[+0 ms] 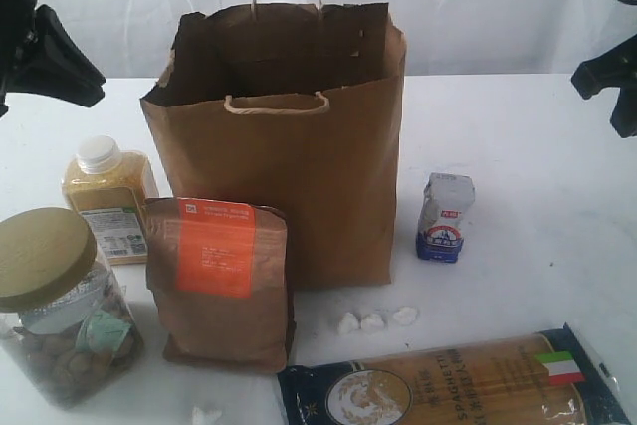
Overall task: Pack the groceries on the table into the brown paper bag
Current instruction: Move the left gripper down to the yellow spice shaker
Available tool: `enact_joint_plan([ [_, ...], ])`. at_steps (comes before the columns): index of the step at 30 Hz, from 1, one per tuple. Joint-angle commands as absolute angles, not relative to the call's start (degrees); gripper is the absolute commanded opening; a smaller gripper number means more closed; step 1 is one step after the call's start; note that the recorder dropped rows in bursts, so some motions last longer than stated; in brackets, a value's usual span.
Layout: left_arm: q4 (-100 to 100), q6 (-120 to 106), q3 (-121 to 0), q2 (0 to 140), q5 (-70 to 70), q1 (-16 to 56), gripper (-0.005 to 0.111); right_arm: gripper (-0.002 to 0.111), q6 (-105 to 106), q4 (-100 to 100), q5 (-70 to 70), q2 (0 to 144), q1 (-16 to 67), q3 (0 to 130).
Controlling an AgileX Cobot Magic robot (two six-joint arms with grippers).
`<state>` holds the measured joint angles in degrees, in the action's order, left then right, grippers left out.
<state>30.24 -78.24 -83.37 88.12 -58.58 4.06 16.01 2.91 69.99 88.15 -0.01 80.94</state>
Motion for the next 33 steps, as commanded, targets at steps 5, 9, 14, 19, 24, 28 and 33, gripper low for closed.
enact_joint_plan([
  [5,29.5,-78.2,-83.8,88.0,-59.5,4.1,0.083,0.0,16.5,3.2,70.0,88.0,-0.4,78.7],
  [9,29.5,-78.1,-83.8,88.0,-59.8,4.1,0.087,0.0,16.5,3.2,70.0,88.0,-0.4,77.9],
  [14,29.5,-78.1,-83.8,88.0,-59.6,4.1,0.087,0.0,16.5,3.2,70.0,88.1,-0.4,76.2],
  [19,29.6,-78.1,-83.8,88.0,-57.9,4.1,0.087,0.0,15.9,3.2,61.3,88.1,-0.5,67.2],
  [24,29.6,-78.0,-83.8,88.0,-57.1,4.1,0.087,0.0,11.3,3.2,48.7,88.1,-0.5,55.6],
  [28,29.9,-78.0,-83.8,88.0,-55.0,4.1,0.087,0.0,11.1,3.2,38.8,88.1,-0.5,46.0],
  [33,37.9,-78.2,-83.8,90.1,-53.6,4.1,0.087,0.0,10.3,5.1,30.6,88.1,-0.5,34.5],
])
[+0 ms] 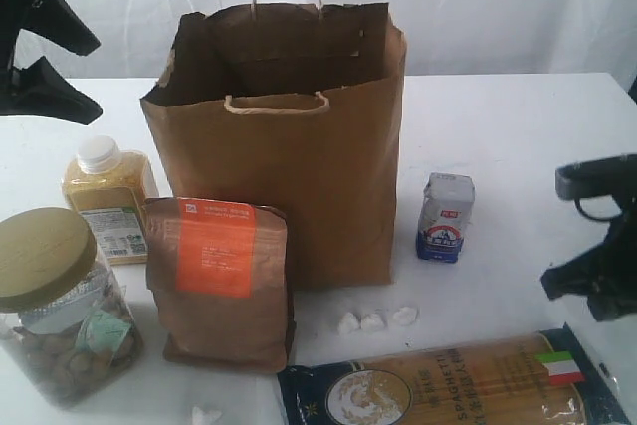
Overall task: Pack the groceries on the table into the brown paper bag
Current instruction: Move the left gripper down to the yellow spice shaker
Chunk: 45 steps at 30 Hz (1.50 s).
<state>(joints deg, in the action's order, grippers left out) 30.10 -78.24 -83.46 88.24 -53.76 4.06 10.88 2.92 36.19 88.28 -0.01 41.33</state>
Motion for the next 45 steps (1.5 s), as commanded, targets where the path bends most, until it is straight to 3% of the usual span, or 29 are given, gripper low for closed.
enact_joint_plan([
  [1,41.2,-78.2,-83.8,90.9,-53.6,4.1,0.087,0.0,10.3,7.0,30.0,88.1,-0.5,34.3],
  [3,46.1,-78.2,-83.8,93.4,-53.6,4.1,0.087,0.0,11.3,8.1,29.7,88.1,-0.5,34.3],
  [8,28.7,-80.6,-83.8,95.4,-56.1,4.1,0.087,0.0,13.1,8.1,35.2,87.4,-0.5,34.3],
  [23,33.5,-85.9,-83.7,101.3,-56.3,4.1,0.087,0.0,13.3,8.1,37.3,71.4,-0.5,34.2],
  [45,26.6,-87.2,-83.4,105.7,-53.7,4.1,0.086,0.0,13.3,10.8,40.9,70.5,-0.5,34.2],
])
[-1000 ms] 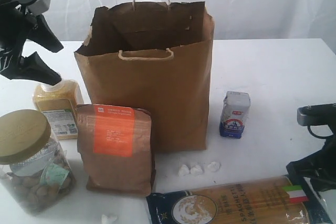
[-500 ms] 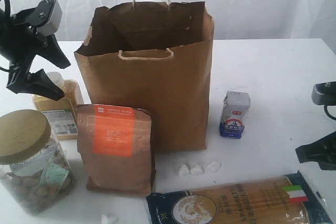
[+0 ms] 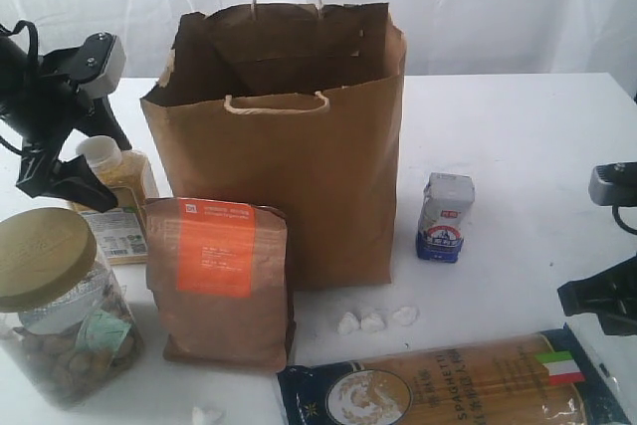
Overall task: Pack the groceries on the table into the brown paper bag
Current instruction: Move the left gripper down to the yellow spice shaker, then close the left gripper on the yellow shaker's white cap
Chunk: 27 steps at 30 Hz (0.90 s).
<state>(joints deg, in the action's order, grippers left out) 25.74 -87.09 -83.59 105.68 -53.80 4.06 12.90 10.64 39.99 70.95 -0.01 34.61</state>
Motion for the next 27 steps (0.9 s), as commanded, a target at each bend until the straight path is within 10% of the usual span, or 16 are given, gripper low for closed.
enact_joint_plan([
  [1,26.6,-87.2,-83.3,105.7,-53.2,4.1,0.086,0.0,13.3,10.8,41.0,70.5,-0.5,34.2],
  [12,26.6,-87.2,-80.4,108.0,-49.7,4.1,0.081,0.0,13.3,10.8,42.2,70.5,-0.5,34.2],
  [27,26.5,-87.0,-80.4,107.8,-51.1,4.1,0.0,0.0,13.3,10.8,41.6,70.5,-0.5,34.2],
])
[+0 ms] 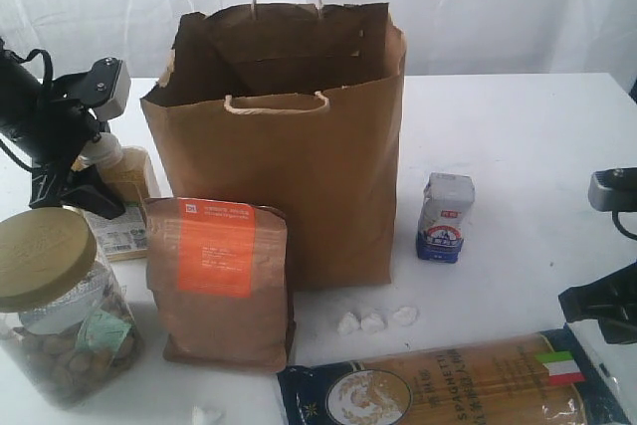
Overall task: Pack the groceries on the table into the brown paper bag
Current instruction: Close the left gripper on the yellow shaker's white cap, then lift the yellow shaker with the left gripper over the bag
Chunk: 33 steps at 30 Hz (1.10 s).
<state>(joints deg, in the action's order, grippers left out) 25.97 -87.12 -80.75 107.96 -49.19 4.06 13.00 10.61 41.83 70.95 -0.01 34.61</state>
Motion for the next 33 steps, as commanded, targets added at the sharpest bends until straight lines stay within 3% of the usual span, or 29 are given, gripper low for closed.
enact_joint_plan([
  [1,26.5,-87.0,-80.4,107.6,-51.1,4.1,0.0,0.0,13.3,10.8,41.6,70.5,-0.5,34.2],
  [33,38.5,-82.2,-82.8,92.2,-47.6,0.6,0.0,0.0,13.3,10.8,42.9,70.5,-0.5,34.2],
])
